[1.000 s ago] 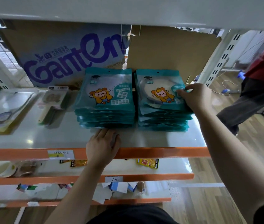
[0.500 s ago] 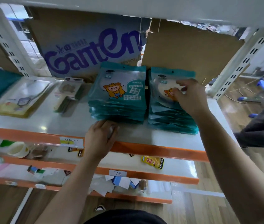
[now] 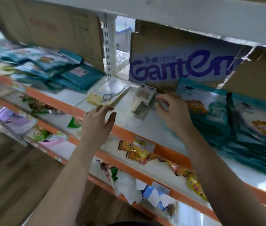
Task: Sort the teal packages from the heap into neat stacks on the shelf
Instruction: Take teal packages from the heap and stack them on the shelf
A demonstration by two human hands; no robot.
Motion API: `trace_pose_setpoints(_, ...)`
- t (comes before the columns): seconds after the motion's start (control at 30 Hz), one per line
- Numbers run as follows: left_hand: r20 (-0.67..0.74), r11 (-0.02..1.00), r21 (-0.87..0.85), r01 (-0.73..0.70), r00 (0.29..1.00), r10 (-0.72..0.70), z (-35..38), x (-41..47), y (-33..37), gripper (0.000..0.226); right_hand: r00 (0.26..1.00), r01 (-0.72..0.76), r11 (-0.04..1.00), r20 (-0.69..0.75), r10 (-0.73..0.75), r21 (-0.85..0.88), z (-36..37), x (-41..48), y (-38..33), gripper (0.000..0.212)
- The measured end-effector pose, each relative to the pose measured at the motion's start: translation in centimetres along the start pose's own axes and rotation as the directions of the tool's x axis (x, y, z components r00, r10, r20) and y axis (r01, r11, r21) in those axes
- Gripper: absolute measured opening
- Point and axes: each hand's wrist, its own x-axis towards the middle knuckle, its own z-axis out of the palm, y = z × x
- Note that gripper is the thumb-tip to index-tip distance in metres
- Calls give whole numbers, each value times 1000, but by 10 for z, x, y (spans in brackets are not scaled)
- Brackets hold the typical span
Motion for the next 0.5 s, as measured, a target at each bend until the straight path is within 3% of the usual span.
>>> trace_pose_setpoints(0.17,5,1000,19,22,1000,-22,-56,7,-87,48,999,30,998,28,-31,49,82,35,-79,25)
trace_pose_setpoints(0.5,-6,994,107,34,999,-34,-130,26,-237,40,993,-44,984,116,24,174,214,82,-190,28)
